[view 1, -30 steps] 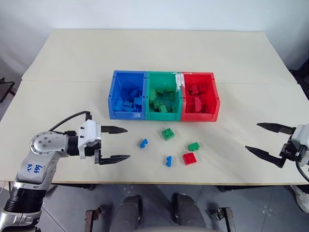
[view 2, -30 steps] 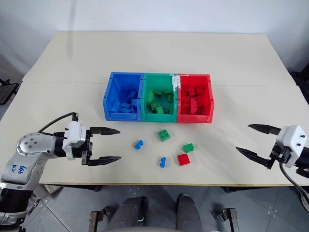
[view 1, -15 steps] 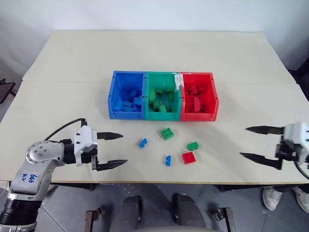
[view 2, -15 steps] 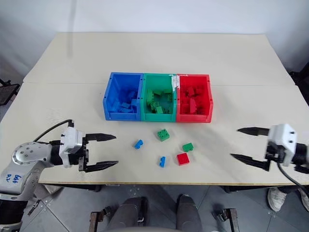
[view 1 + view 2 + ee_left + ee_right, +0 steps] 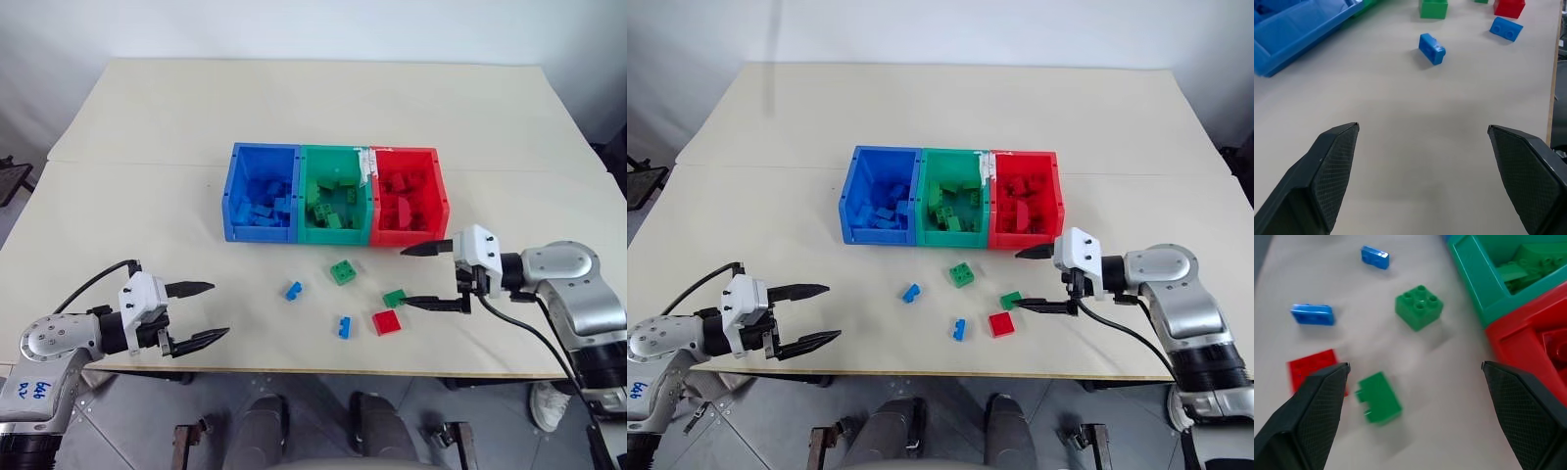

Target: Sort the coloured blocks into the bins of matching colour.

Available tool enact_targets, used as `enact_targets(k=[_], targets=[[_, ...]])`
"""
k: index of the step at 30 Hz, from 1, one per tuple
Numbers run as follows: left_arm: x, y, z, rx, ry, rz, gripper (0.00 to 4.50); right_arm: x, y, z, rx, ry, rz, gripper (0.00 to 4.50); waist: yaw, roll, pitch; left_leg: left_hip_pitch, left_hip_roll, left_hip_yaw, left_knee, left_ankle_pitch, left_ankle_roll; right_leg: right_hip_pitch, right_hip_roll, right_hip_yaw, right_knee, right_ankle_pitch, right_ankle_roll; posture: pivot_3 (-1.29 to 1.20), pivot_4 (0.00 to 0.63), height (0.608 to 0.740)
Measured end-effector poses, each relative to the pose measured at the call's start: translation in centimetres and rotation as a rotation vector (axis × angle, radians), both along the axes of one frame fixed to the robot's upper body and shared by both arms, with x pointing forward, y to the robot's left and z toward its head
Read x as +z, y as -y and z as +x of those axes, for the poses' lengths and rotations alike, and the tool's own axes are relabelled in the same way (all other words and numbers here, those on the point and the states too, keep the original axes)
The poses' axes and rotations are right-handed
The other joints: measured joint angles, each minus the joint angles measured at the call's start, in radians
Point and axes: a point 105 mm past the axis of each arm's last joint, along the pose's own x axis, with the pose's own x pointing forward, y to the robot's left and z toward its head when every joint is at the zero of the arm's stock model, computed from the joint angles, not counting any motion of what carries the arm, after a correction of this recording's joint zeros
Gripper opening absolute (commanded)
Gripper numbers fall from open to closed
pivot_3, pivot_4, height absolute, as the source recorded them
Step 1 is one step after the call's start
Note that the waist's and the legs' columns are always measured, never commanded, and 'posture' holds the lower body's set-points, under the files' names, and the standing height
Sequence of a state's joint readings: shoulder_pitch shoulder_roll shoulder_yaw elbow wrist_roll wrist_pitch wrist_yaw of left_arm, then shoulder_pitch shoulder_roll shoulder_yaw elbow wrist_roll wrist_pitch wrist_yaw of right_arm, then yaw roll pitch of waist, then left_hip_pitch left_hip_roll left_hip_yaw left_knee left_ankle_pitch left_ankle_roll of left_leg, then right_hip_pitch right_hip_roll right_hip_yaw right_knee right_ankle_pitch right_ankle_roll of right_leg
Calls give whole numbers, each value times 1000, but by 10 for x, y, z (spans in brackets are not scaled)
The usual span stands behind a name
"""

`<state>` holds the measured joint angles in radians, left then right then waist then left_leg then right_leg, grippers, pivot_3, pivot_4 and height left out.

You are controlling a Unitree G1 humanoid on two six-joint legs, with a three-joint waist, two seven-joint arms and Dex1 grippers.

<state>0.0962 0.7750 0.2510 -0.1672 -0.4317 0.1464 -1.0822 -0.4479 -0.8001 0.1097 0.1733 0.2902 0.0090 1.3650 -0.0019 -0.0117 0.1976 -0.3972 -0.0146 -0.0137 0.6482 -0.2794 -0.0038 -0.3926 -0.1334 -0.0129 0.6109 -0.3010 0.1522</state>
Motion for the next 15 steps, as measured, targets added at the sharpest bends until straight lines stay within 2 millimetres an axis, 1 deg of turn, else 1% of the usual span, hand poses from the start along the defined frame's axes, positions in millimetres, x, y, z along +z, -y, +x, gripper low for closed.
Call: enact_targets(k=[2,4,8,11,13,15], targets=[[3,2,-1,-5,10,1,4471,-8,1,0,27,-20,-19,4500,-1,0,0,0,0,0,0,0,-1,0,0,0,0,0,0,0,150,740],[5,4,-2,-16,14,-5,4471,-15,-4,1,65,-49,-17,4500,-2,0,0,0,0,1,0,0,-1,0,1,0,0,0,0,0,150,740],[13,11,-2,-44,36,-10,4471,-20,-6,2,101,-58,-29,4500,-3,0,0,0,0,2,1,-1,-1,0,1,0,0,0,0,0,150,740],[22,18,0,-75,75,-16,4471,-25,-10,5,117,-48,-39,4500,-3,0,0,0,0,2,1,0,-2,0,2,0,0,0,0,0,150,740],[27,23,2,-92,97,-24,4500,-29,-13,6,120,-48,-36,4100,-3,0,0,0,0,2,1,0,-2,0,2,0,1,0,0,0,150,740],[26,29,2,-112,95,-34,4500,-33,-14,6,123,-48,-34,3518,-3,0,0,0,-1,2,1,0,-2,0,2,0,1,0,0,0,150,740]])
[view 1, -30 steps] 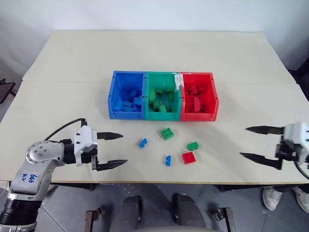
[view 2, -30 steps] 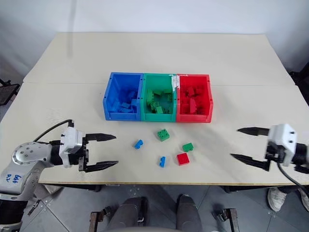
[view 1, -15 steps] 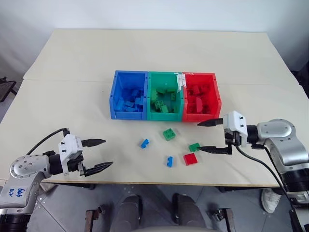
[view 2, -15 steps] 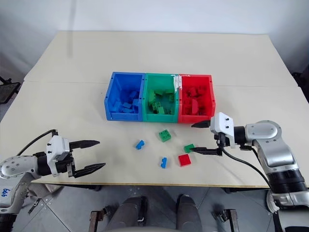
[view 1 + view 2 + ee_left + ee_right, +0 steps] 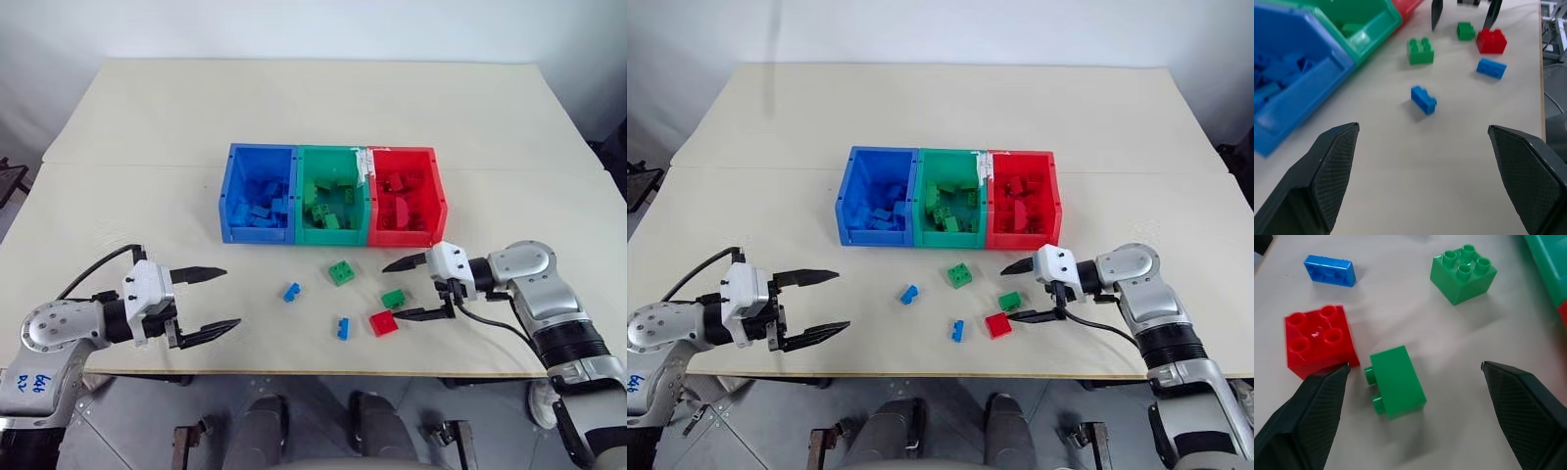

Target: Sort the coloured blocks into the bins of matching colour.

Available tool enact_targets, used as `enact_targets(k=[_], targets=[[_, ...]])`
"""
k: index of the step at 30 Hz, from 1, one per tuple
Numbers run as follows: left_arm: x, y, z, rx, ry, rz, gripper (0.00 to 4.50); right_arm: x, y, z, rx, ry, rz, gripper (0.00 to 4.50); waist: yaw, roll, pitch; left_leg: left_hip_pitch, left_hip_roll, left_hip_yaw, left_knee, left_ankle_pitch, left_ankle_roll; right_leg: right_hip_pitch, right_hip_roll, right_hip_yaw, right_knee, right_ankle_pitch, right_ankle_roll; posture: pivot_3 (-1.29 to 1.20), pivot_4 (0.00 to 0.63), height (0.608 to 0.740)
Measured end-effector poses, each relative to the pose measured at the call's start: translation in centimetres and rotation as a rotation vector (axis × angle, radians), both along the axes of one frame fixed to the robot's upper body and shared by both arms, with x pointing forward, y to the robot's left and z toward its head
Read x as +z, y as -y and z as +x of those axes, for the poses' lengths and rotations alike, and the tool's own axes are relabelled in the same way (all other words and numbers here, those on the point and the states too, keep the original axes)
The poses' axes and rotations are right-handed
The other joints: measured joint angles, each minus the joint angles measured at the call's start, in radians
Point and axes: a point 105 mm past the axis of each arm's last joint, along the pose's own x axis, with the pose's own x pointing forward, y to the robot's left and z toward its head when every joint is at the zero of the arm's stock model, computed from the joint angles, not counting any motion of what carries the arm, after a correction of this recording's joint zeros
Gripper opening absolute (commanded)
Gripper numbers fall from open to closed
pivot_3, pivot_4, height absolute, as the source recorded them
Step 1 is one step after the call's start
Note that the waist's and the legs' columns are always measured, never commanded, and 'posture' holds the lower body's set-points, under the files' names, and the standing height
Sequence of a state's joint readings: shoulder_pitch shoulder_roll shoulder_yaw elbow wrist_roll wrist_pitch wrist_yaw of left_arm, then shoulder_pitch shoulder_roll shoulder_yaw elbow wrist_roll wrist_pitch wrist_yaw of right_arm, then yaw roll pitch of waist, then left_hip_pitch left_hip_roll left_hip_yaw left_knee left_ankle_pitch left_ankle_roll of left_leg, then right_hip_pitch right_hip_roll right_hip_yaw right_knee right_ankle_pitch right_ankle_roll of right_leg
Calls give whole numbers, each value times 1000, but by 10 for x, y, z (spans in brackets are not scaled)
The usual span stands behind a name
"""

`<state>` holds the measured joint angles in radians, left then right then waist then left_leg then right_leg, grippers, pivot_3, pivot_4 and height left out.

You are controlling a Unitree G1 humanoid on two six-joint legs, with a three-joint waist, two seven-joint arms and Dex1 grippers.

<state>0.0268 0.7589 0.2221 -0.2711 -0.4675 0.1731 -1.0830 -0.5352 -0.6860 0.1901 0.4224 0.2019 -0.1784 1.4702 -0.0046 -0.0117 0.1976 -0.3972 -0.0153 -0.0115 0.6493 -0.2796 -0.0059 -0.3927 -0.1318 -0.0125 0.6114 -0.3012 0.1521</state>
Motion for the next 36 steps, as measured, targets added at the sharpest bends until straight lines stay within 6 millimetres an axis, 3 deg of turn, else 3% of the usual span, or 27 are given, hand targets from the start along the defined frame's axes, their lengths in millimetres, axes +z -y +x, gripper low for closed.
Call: enact_targets(k=[8,13,16,21,24,27,30,33,36], targets=[[2,11,2,-65,7,-2,4500,-1,5,5,13,38,0,917,-1,0,0,1,-2,0,2,0,0,1,1,0,1,0,0,0,150,740],[4,11,7,-35,26,-18,4500,7,13,9,-40,26,54,918,0,0,0,1,0,0,1,1,-1,1,0,0,2,0,0,0,150,740],[5,6,11,31,37,-47,4500,34,12,11,-75,10,132,918,-3,1,1,1,2,0,1,0,-1,0,0,1,2,0,0,0,150,740],[-3,-12,20,194,10,-98,4500,120,-34,33,-148,67,335,918,-24,1,1,1,6,0,0,0,-2,-1,2,0,2,0,0,0,150,740],[-11,-21,21,258,-16,-112,4500,146,-63,43,-162,93,402,918,-23,1,1,1,7,0,0,-1,-4,-2,3,-1,3,-2,-3,0,150,740],[-17,-26,20,293,-34,-114,4500,145,-82,65,-229,124,404,918,-22,1,0,0,6,0,0,-1,-4,-4,2,-1,7,-2,-5,0,150,740],[-17,-27,21,305,-28,-114,4500,128,-91,82,-283,139,363,918,-19,1,0,-5,3,-1,1,-2,-3,-8,0,-2,10,-3,-5,0,150,740],[-16,-28,21,316,-22,-114,4500,114,-90,94,-345,108,346,1991,-23,1,0,-10,1,2,2,-2,-2,-15,-2,-1,13,-2,-5,0,150,740],[-15,-27,22,318,-16,-115,4500,120,-89,98,-347,124,367,3014,-24,1,0,-10,-1,6,1,-2,-2,-18,-1,-4,14,-2,-5,0,150,740]])
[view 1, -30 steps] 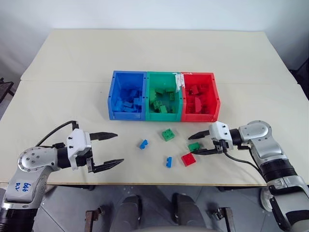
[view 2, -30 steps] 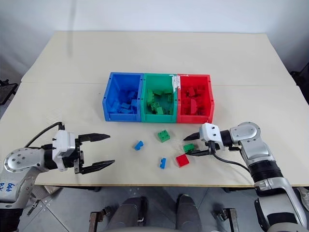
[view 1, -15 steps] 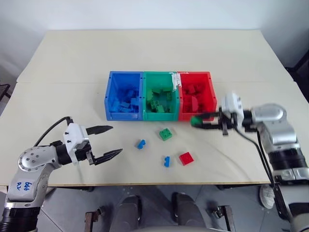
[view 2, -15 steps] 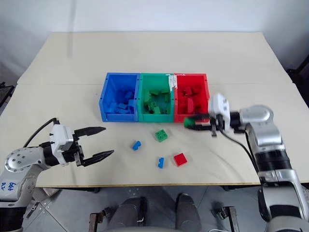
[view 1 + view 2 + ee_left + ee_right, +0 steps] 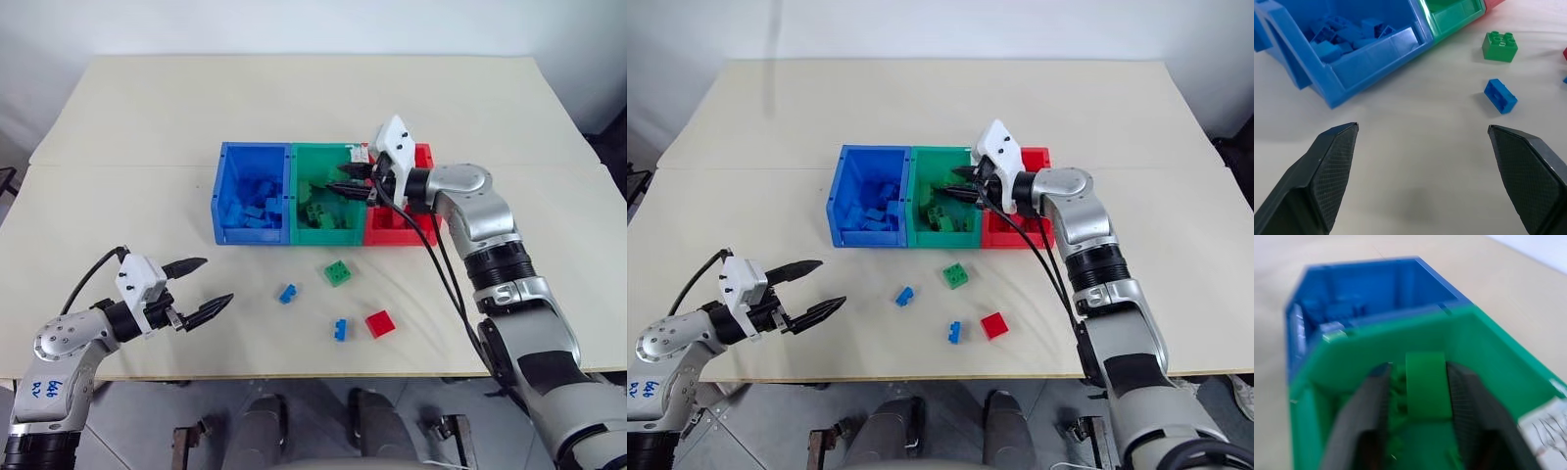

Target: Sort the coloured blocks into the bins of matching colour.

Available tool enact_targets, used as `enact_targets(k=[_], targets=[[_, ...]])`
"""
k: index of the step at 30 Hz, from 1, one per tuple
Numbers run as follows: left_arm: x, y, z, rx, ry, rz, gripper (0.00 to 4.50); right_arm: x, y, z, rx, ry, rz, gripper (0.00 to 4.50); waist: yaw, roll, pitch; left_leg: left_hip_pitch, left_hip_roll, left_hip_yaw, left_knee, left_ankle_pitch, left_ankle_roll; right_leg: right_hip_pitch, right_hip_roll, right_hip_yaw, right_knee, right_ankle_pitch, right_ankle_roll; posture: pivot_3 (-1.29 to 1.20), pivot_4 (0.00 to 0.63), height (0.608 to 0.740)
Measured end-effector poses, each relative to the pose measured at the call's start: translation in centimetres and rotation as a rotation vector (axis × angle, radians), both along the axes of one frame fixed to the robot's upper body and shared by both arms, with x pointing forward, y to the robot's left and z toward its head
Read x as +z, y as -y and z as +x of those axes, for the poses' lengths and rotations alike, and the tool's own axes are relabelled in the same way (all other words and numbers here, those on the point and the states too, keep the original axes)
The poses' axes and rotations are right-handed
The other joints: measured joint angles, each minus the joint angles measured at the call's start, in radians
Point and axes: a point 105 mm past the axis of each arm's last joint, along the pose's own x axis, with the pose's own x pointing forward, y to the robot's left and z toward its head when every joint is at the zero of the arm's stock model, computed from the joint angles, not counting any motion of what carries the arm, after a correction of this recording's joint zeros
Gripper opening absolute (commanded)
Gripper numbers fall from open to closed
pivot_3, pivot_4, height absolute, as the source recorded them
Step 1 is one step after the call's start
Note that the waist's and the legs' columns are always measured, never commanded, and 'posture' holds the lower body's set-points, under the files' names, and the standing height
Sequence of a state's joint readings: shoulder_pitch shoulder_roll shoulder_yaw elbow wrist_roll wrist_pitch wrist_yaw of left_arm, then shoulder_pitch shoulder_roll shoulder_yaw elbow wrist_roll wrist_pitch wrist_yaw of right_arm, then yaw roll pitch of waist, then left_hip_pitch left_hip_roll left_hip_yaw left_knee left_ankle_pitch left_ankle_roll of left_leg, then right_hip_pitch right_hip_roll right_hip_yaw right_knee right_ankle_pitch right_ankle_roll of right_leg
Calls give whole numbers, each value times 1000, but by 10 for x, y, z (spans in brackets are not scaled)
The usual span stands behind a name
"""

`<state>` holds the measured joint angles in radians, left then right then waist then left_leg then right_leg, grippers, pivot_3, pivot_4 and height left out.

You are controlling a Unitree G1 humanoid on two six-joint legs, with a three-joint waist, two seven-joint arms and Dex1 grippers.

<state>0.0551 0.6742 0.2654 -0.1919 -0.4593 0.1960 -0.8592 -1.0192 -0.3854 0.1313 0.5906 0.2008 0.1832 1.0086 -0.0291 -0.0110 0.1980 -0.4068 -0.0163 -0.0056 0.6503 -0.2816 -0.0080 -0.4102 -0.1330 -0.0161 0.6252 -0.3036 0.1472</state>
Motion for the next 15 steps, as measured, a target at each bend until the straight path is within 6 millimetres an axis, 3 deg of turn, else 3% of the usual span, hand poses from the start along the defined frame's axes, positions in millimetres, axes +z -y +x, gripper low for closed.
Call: enact_targets(k=[4,9,15], targets=[[4,4,0,-16,14,-1,4500,10,11,-9,50,23,16,4381,0,0,0,0,2,2,0,0,0,0,0,-2,0,0,0,0,150,740],[13,21,4,-102,40,0,4500,-3,52,-40,120,18,-2,4463,16,0,0,0,1,4,2,-1,1,2,0,-2,-1,0,0,0,150,740],[15,52,4,-299,27,22,4500,-33,131,-85,65,-10,-48,4463,30,0,0,1,1,13,4,-1,2,3,0,-2,-1,0,0,0,150,740]])
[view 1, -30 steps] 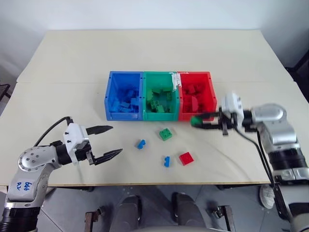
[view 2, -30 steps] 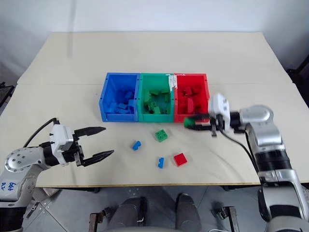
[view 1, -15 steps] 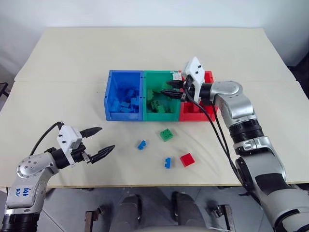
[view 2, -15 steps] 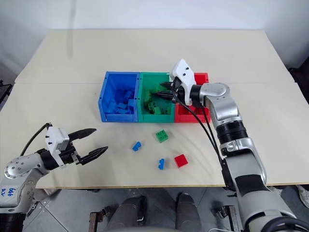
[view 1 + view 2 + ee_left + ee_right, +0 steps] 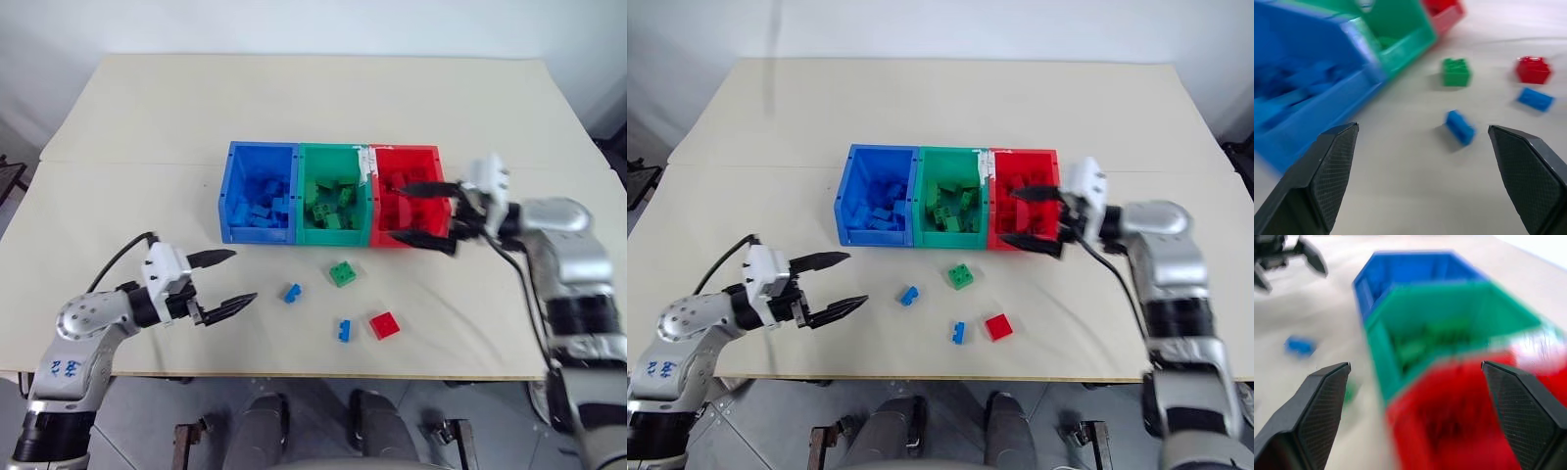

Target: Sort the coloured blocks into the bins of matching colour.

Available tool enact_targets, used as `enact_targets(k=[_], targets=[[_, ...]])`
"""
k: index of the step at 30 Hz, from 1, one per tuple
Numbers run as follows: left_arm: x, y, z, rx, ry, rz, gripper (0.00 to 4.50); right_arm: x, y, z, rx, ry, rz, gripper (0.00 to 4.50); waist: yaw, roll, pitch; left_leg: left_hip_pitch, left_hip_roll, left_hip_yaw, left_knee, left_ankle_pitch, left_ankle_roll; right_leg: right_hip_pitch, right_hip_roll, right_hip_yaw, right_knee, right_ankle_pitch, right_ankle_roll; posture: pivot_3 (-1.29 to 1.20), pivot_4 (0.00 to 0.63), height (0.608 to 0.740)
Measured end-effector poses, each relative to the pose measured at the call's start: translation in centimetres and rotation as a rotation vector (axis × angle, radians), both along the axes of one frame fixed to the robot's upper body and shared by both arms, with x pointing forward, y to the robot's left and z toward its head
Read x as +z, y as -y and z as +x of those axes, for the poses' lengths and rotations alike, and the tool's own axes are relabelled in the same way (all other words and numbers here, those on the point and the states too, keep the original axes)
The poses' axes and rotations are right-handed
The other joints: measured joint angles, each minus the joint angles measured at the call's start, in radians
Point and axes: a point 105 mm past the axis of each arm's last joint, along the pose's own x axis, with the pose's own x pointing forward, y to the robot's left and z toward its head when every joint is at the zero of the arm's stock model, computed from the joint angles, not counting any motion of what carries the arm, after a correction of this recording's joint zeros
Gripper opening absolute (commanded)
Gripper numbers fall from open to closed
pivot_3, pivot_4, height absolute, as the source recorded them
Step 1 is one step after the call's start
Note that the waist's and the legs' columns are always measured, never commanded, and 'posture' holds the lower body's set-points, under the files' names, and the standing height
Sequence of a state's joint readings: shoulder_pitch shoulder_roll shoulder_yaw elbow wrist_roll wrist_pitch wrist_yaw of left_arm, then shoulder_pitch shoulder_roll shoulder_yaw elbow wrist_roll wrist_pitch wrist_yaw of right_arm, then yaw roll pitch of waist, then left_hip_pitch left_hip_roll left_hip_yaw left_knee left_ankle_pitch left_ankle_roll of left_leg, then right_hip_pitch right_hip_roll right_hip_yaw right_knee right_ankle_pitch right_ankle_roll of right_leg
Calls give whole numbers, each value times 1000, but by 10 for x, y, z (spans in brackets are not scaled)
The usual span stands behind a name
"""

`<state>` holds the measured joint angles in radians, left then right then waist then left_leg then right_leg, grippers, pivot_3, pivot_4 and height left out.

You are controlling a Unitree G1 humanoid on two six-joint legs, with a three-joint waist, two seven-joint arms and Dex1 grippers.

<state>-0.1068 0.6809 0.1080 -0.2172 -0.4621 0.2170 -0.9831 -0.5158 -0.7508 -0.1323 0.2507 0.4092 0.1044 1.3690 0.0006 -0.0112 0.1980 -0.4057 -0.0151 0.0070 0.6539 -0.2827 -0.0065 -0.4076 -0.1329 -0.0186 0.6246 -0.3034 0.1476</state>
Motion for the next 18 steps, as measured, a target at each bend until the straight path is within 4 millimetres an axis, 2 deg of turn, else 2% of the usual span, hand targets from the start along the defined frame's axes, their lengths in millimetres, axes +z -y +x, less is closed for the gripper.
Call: enact_targets(k=[3,7,9,11,14,18], targets=[[-1,13,-4,-111,-24,22,4500,-14,42,-24,-58,9,-65,4463,-1,0,0,1,1,1,1,0,0,1,1,0,0,0,0,0,150,740],[-2,17,-4,-184,-44,47,4500,-37,87,-54,-156,-35,-139,4463,-4,0,0,4,4,4,2,0,0,3,3,0,-3,0,1,0,150,740],[-2,16,-5,-200,-52,61,4500,-49,103,-65,-208,-44,-145,4463,-7,0,0,7,4,6,2,0,0,4,3,1,-3,0,1,0,150,740],[-2,14,-3,-199,-57,61,4500,-52,107,-69,-223,-49,-148,4463,-10,0,0,16,7,8,1,-1,1,10,2,0,-4,1,2,0,150,740],[-3,11,-3,-200,-67,67,4500,-52,101,-72,-198,-46,-156,4463,-18,0,1,25,12,7,1,-5,2,18,3,0,-5,1,1,0,150,740],[-7,-1,-1,-161,-78,63,4500,-48,73,-67,-104,-45,-130,4463,-29,0,1,28,14,7,-1,-5,2,19,3,1,-4,1,0,0,150,740]])
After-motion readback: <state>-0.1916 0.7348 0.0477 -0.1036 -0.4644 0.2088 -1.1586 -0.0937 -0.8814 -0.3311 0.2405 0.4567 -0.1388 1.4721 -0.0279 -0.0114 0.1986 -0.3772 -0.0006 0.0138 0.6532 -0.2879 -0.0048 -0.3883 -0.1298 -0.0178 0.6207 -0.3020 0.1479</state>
